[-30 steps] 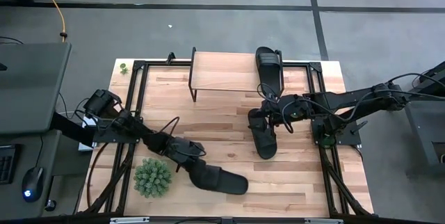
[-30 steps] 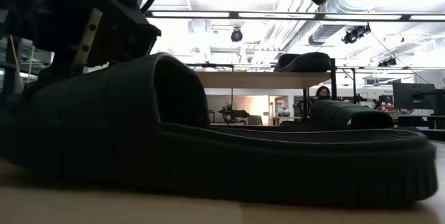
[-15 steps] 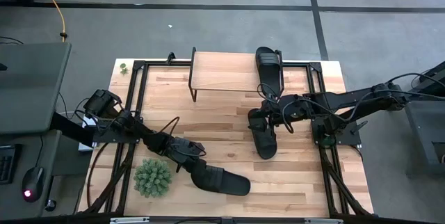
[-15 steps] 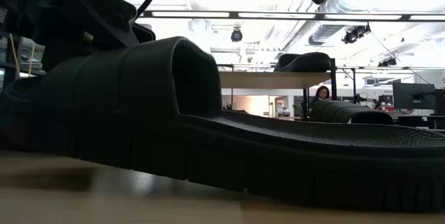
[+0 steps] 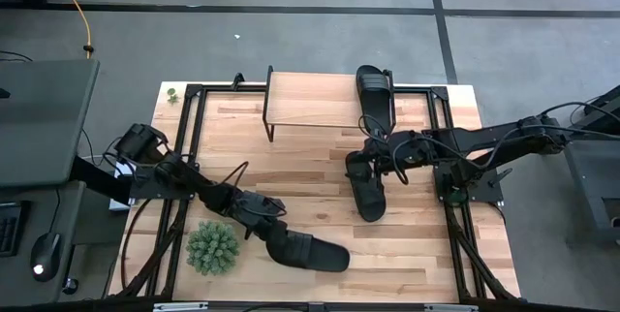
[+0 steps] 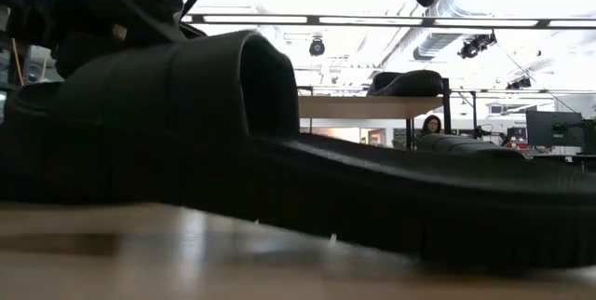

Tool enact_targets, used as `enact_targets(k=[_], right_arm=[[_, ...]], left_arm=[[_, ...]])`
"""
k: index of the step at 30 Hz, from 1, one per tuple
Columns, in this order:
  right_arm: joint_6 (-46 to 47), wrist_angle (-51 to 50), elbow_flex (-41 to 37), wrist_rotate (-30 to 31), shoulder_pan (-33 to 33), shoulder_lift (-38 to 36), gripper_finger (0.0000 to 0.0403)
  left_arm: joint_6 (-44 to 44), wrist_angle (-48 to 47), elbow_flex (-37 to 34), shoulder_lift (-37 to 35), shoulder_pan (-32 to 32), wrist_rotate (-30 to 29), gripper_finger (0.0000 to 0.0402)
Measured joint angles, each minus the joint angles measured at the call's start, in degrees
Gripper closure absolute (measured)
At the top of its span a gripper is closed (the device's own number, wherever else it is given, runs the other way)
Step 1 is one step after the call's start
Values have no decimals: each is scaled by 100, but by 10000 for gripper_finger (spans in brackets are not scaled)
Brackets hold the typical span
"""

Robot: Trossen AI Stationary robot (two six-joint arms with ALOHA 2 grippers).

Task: Pick and place slides into the shelf
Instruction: Put the black slipper on the shelf

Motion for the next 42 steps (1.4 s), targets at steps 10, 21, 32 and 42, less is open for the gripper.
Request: enact_targets(k=[10,21,32,42], right_arm=[[-123,-12,0,60,-2,0,210],[118,32,0,56,-51,0,210],[-608,769,0,46,-50,0,210],[-2185,338,899,471,39,4,210]], left_arm=[[-18,-2,0,-86,2,99,393],[327,-83,0,-584,174,204,396],[902,-589,2,-1873,953,964,395],[914,-801,11,-2758,1651,1697,395]])
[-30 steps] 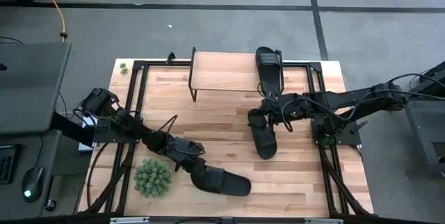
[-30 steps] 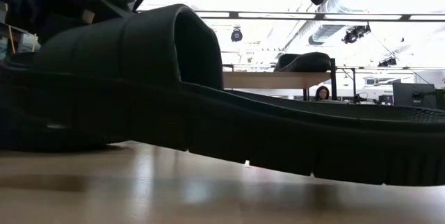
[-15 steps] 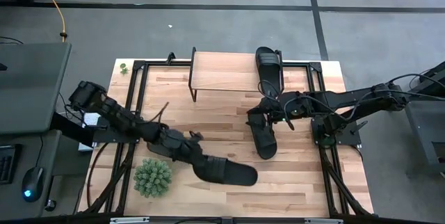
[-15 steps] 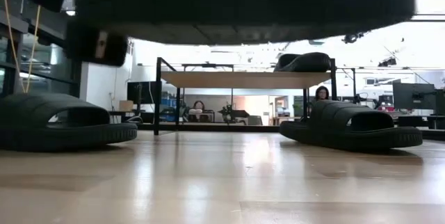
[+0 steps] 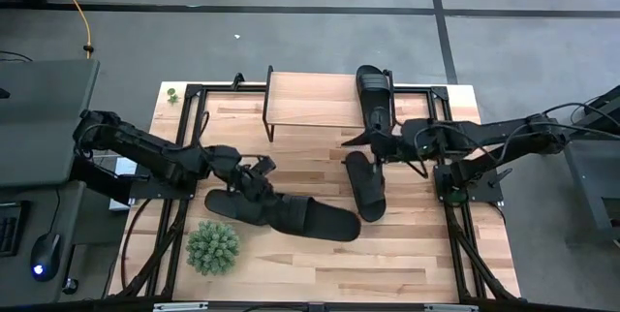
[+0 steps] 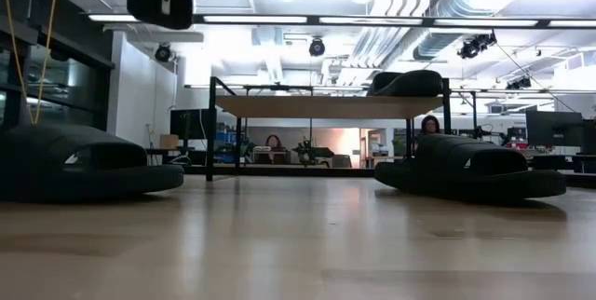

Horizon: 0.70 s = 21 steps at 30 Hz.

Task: Pick and place slides into the shelf
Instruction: Put the black slipper on the shelf

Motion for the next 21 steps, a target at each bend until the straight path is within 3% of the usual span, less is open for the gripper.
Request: enact_targets(k=[5,10,15,21], right_arm=[[-568,-429,639,162,0,137,210],[-958,-852,1236,192,30,445,210],[-1345,-1370,1930,243,199,880,210],[-1735,-1975,2773,404,422,1495,196]], left_arm=[[69,-216,366,-77,378,537,395],[767,-1536,1267,-17,730,1225,395],[1438,-2852,2130,-15,1138,1466,395],[1657,-3162,2600,-17,1639,1723,395]])
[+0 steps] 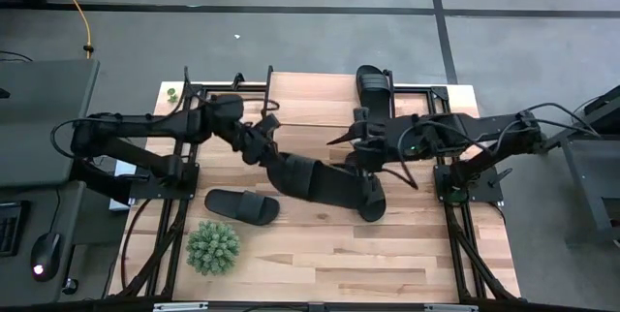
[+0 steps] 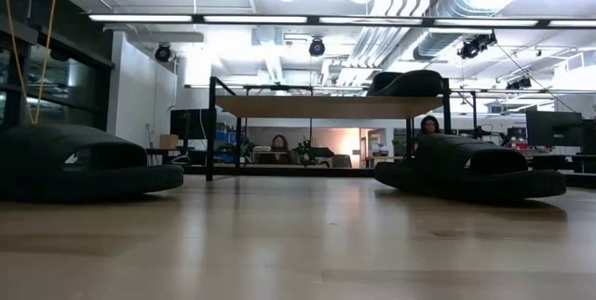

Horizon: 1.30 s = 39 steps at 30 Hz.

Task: Pick and place slides into the shelf
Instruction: Put the black slipper on the shelf

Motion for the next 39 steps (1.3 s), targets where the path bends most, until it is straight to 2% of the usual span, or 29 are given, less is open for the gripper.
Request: enact_targets(k=[4,10,22,34,39], right_arm=[[-2,-144,313,21,7,220,180],[-2,-171,366,18,7,381,168],[-90,-108,366,2,-11,598,171],[-50,401,363,26,-105,859,172],[-1,394,363,145,-229,857,199]], left_arm=[[6,-29,18,2,185,121,395],[-36,-22,20,34,194,145,395],[-62,113,23,38,194,139,395],[-70,176,23,37,194,136,395],[-70,180,23,37,194,134,395]])
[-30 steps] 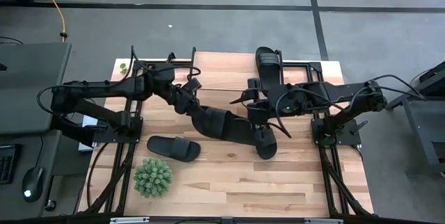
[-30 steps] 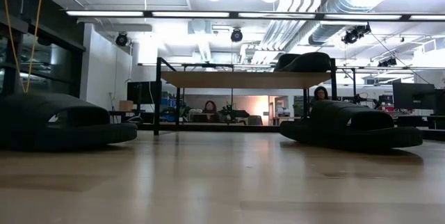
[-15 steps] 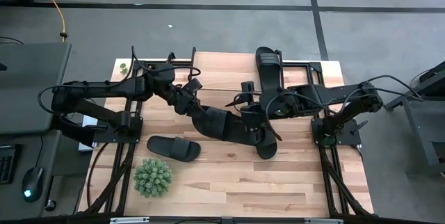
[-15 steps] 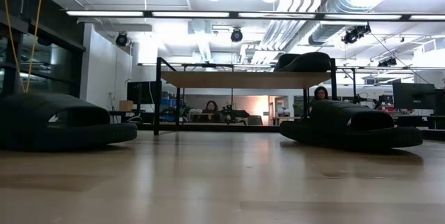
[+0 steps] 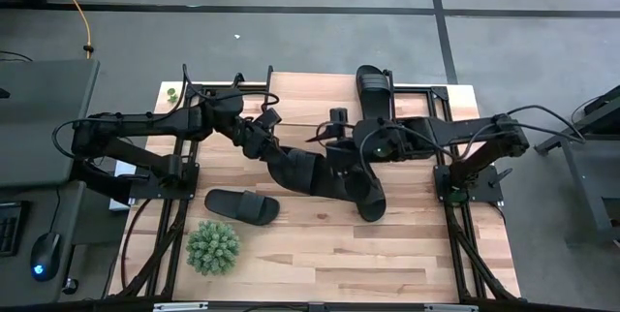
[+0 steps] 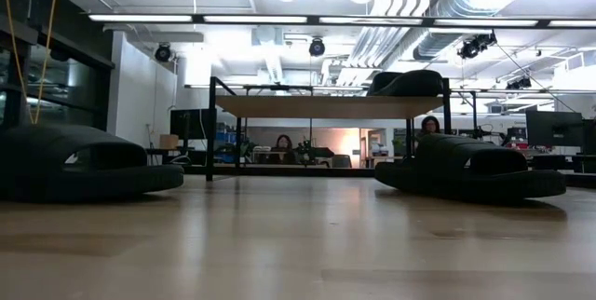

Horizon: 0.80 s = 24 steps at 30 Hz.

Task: Pick and place slides into the shelf
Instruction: Put the black slipper on the shelf

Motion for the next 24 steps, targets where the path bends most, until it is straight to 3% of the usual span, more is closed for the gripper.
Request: enact_targets(k=[19,24], right_arm=[[355,-6,-4,-1,-42,-2,392],[694,-1,-4,174,-43,-7,395]], left_arm=[[41,11,0,0,0,-15,387],[209,9,0,0,1,-164,369]])
